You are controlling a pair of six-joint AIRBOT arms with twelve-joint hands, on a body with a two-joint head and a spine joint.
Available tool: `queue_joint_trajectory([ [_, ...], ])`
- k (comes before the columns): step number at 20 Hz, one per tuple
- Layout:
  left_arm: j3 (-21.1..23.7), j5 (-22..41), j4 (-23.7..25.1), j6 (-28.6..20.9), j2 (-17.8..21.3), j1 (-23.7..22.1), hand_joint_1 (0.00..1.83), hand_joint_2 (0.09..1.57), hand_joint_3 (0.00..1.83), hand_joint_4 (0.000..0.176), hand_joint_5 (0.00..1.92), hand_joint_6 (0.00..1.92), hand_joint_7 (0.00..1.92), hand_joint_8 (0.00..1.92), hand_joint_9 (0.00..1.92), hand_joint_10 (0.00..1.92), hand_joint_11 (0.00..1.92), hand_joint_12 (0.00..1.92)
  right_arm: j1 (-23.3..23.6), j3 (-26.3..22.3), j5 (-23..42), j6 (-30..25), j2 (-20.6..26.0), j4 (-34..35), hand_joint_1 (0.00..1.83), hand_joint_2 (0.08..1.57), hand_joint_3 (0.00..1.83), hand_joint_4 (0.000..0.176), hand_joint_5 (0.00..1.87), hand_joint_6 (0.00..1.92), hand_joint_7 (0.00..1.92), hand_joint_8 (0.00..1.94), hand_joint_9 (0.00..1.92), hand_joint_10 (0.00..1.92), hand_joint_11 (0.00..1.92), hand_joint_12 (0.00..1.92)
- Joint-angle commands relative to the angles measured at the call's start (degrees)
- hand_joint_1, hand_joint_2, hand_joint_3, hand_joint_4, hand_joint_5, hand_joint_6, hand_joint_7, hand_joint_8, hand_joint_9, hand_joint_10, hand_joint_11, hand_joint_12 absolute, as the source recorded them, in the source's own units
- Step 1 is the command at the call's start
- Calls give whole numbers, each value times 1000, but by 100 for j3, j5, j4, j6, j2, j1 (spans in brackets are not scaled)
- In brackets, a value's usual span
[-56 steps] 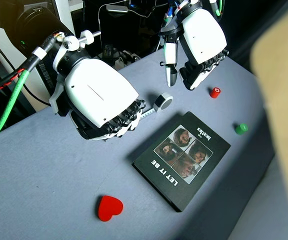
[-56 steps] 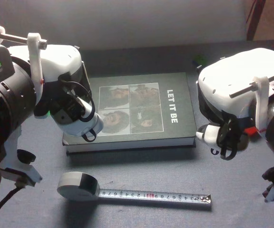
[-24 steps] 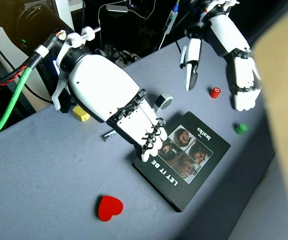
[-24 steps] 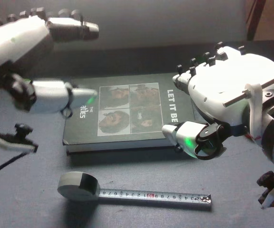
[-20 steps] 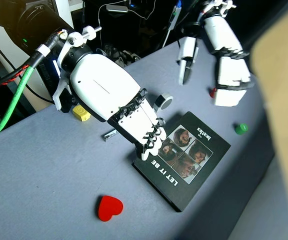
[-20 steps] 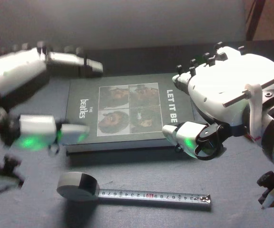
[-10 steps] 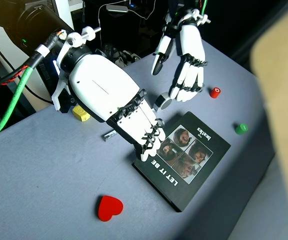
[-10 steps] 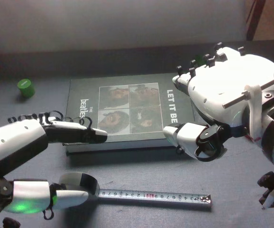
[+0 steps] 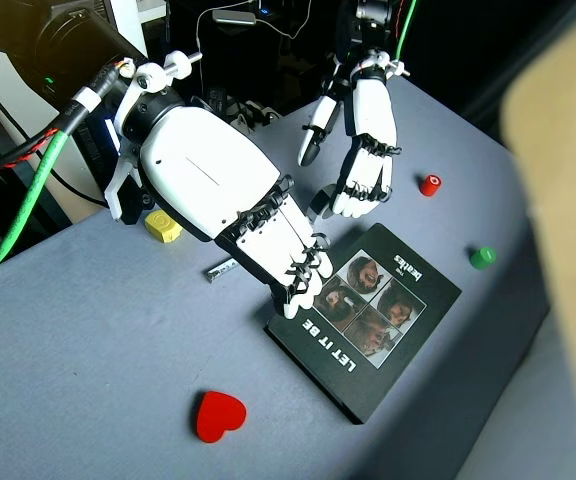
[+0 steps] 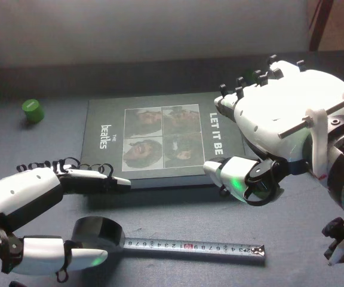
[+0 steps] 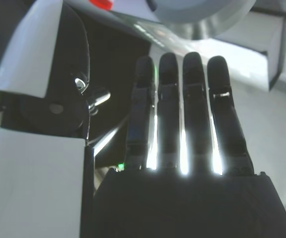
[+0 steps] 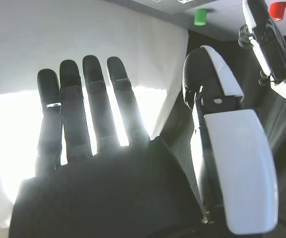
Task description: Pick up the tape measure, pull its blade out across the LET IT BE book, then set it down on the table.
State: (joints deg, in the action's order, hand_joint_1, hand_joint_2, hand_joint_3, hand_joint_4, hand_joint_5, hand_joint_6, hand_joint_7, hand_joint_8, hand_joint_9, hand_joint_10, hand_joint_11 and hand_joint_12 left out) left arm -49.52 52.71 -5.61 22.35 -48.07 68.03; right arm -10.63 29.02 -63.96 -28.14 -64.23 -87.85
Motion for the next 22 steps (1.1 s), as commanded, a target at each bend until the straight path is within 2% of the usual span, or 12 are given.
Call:
queue_joint_trajectory([
  [1,-32,677,-4,-76,-46,-20,1002,1020,2,0,533,12,519,7,475,6,163,816,49,-23,-111,10,12,-538,229,1221,1,0,288,2,317,1,322,1,0,875],
  [13,-461,770,31,-79,-419,353,1004,1030,4,0,539,9,506,0,467,0,154,807,50,-28,-90,9,7,-538,226,1251,6,0,302,5,340,4,342,6,0,888],
  [22,-629,686,8,47,-623,300,1016,1027,1,0,536,1,528,6,488,5,172,807,57,-29,-69,9,4,-539,229,1252,1,0,299,1,344,2,351,4,0,922],
])
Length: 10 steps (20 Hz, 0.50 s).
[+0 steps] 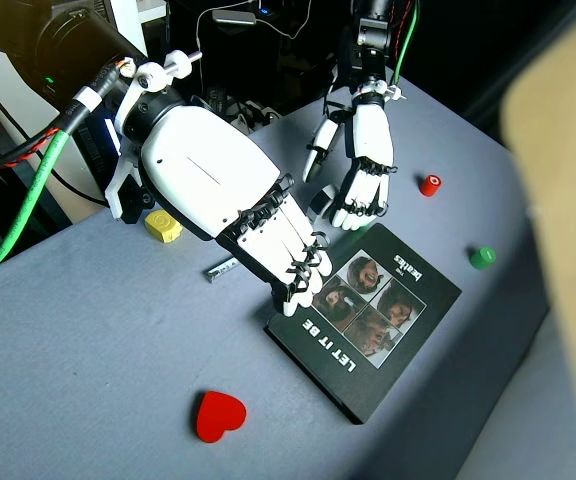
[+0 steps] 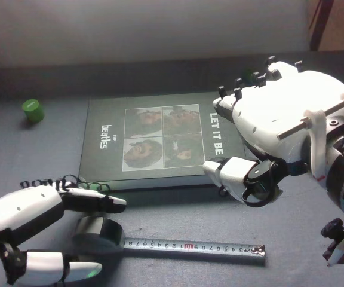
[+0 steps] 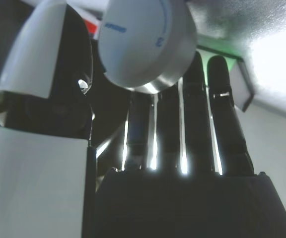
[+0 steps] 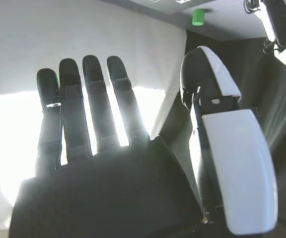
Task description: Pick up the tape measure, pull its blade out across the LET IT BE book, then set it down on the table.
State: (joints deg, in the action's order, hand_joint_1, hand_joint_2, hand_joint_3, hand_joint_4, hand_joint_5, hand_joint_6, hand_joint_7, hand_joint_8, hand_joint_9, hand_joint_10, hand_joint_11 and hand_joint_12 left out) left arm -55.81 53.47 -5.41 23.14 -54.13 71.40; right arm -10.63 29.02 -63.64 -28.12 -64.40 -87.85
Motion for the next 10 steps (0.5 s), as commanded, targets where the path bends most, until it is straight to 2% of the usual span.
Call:
queue_joint_trajectory([
  [1,-29,588,-11,-9,-57,-52,1016,1027,1,0,536,1,526,4,485,4,172,806,57,-29,-99,7,21,-539,229,1252,1,0,299,1,345,2,352,4,0,921],
  [6,-138,517,-33,74,-164,-97,1023,1031,2,0,549,5,564,14,519,14,195,808,63,-32,-93,7,22,-540,228,1252,1,0,320,6,357,5,358,5,0,950],
  [7,-162,516,-31,88,-186,-104,1033,1039,1,0,607,8,623,9,570,12,226,798,63,-32,-89,8,23,-541,228,1252,0,0,323,7,358,5,359,5,0,950],
  [8,-175,516,-31,104,-196,-111,1069,1049,1,0,687,9,694,6,645,11,315,777,63,-32,-86,8,23,-543,229,1253,1,0,315,3,357,4,359,5,0,951],
  [9,-188,516,-31,121,-203,-115,1122,1059,1,0,810,14,834,8,838,26,539,741,63,-32,-84,10,23,-551,230,1253,1,0,309,0,352,1,355,3,0,951],
  [10,-194,516,-31,130,-207,-115,1329,1077,1,0,850,863,1050,513,1036,770,832,655,63,-32,-84,10,23,-561,231,1253,1,0,307,0,343,0,348,0,0,950],
])
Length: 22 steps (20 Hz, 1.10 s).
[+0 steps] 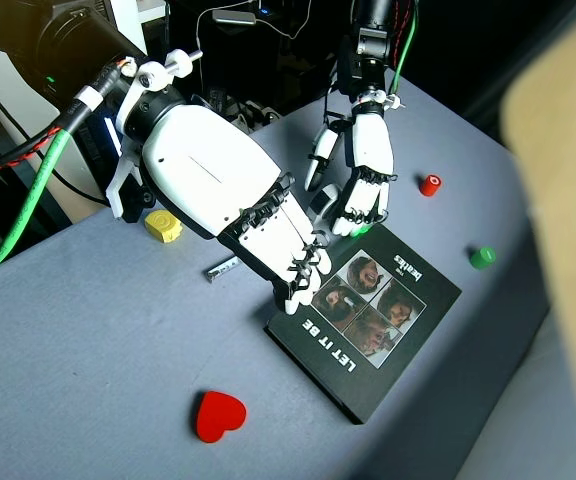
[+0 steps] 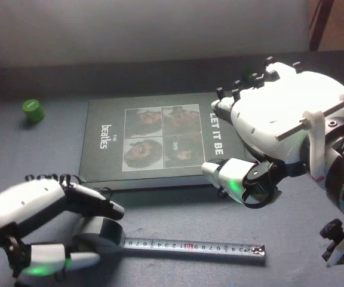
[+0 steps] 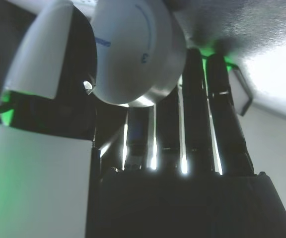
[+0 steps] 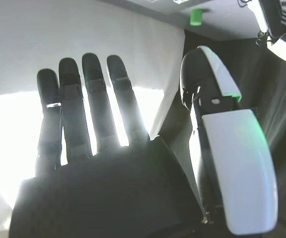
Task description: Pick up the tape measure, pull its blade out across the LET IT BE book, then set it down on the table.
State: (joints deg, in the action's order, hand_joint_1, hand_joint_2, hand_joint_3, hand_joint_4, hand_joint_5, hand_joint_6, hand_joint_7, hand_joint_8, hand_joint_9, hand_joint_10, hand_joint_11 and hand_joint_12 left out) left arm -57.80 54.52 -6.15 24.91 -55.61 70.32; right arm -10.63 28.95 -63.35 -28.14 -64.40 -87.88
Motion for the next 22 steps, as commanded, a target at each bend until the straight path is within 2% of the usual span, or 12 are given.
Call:
queue_joint_trajectory([
  [1,1,411,45,-42,-64,-8,1388,1053,0,0,975,877,1179,544,1104,938,1095,716,63,-27,-112,12,23,-561,229,1254,1,0,309,1,349,3,356,4,0,948],
  [2,1,411,64,-41,-67,-10,1394,1037,0,0,1026,764,1241,482,1112,938,1139,738,63,-29,-111,12,23,-563,229,1255,2,0,310,1,350,3,356,4,0,947],
  [4,18,412,94,-42,-70,-59,1396,1035,0,0,1038,721,1250,476,1115,945,1154,746,63,-31,-107,12,24,-570,229,1255,2,0,310,2,351,3,357,4,0,946],
  [8,179,414,175,-212,88,-353,1395,1039,1,0,1012,761,1257,433,1117,956,1149,744,51,-33,-111,-46,25,-744,228,1257,1,0,314,2,356,3,364,5,0,968],
  [10,224,371,175,-232,192,-498,1393,1045,0,0,989,789,1229,482,1118,960,1148,732,46,-34,-111,-95,25,-881,228,1257,1,0,314,2,367,7,361,3,0,967],
  [13,293,-71,195,-255,498,-924,1395,1041,0,0,1008,764,1203,525,1147,923,1145,721,56,-31,-82,-154,13,-1141,228,1252,0,0,332,4,379,4,361,1,0,931],
  [14,287,-182,196,-258,577,-1066,1395,1041,0,0,1005,763,1200,529,1156,912,1144,719,65,-31,-80,-148,2,-1177,262,1236,0,0,332,3,376,2,353,2,0,928],
  [17,177,-686,218,-259,862,-1582,1394,1045,0,0,989,774,1185,550,1149,931,1144,709,90,-16,-41,-149,-87,-1223,572,1098,0,0,343,5,370,2,328,1,0,921],
  [19,14,-889,224,-259,951,-1903,1395,1040,0,0,1004,757,1199,521,1159,915,1143,712,120,24,-166,-149,-224,-1236,654,1093,0,0,350,2,363,0,313,0,0,871],
  [20,-88,-993,224,-259,978,-2071,1395,1040,0,0,1003,750,1200,522,1160,913,1140,711,153,107,-346,-168,-373,-1310,810,1074,0,0,378,11,391,10,339,10,0,855],
  [22,-215,-1204,227,-259,1007,-2320,1395,1040,0,0,1006,748,1199,523,1160,913,1140,711,235,325,-487,-156,-688,-1346,868,1077,0,0,410,14,415,10,357,12,0,877],
])
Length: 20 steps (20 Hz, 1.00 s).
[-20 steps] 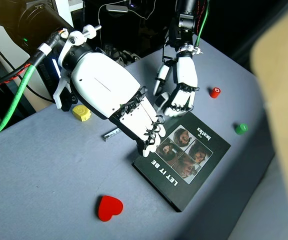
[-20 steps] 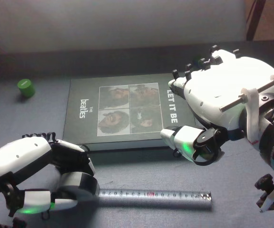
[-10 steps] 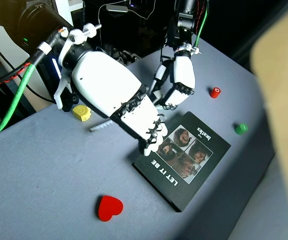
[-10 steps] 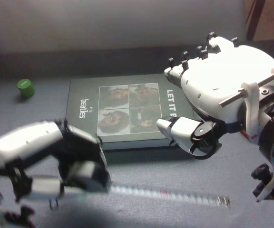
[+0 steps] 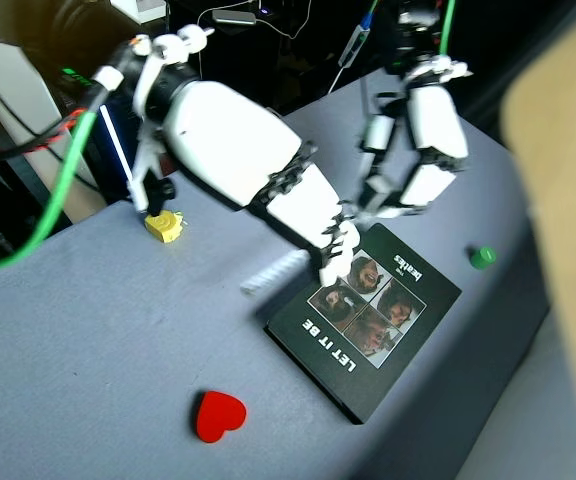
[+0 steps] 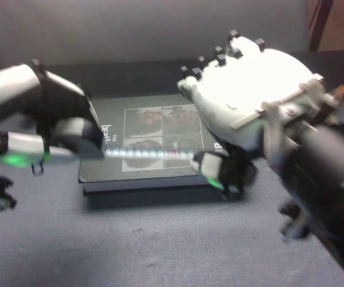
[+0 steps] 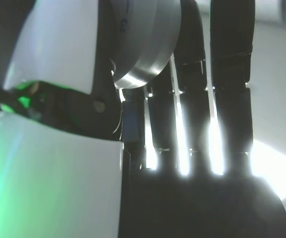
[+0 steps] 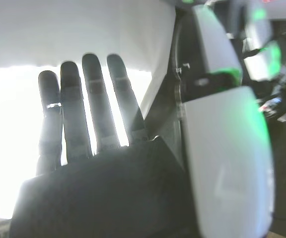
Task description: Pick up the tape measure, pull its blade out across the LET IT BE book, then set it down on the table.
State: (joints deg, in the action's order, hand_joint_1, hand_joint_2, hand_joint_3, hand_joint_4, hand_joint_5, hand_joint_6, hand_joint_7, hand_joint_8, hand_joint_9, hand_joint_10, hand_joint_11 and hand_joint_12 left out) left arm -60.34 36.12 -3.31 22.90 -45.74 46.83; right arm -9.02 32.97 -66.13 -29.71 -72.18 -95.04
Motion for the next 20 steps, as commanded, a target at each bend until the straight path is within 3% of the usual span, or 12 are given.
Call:
queue_joint_trajectory([
  [1,-27,445,-56,-58,34,-144,1396,1040,0,0,1006,747,1199,523,1160,913,1140,711,100,45,-275,37,-58,-628,903,1079,0,0,444,13,441,7,384,13,0,931],
  [5,-204,-65,-54,-154,35,-715,1394,1046,1,0,982,772,1175,572,1157,920,1144,702,314,663,-81,-87,-509,-205,962,1077,2,0,557,22,579,15,536,34,70,1017],
  [10,-326,-412,344,-733,24,-1047,1393,1050,1,0,974,782,1164,604,1141,943,1148,708,538,1226,250,-96,-763,262,984,1101,2,0,654,15,653,11,592,20,151,1004],
  [12,-332,-400,365,-823,22,-1073,1393,1051,1,0,970,789,1166,596,1140,946,1149,708,579,1354,318,-97,-834,369,972,1117,8,0,652,12,650,8,587,16,147,1001],
  [17,-520,-375,1220,-1949,24,-1062,1393,1052,0,0,967,798,1165,588,1139,953,1150,708,614,1744,500,-77,-1049,490,968,1127,8,0,653,8,645,4,587,13,143,1002],
  [20,-636,-214,1373,-2064,-15,-1008,1394,1047,0,0,982,791,1172,571,1149,933,1146,708,605,1901,536,-19,-1095,694,978,1131,7,0,653,7,645,3,589,12,143,1003],
])
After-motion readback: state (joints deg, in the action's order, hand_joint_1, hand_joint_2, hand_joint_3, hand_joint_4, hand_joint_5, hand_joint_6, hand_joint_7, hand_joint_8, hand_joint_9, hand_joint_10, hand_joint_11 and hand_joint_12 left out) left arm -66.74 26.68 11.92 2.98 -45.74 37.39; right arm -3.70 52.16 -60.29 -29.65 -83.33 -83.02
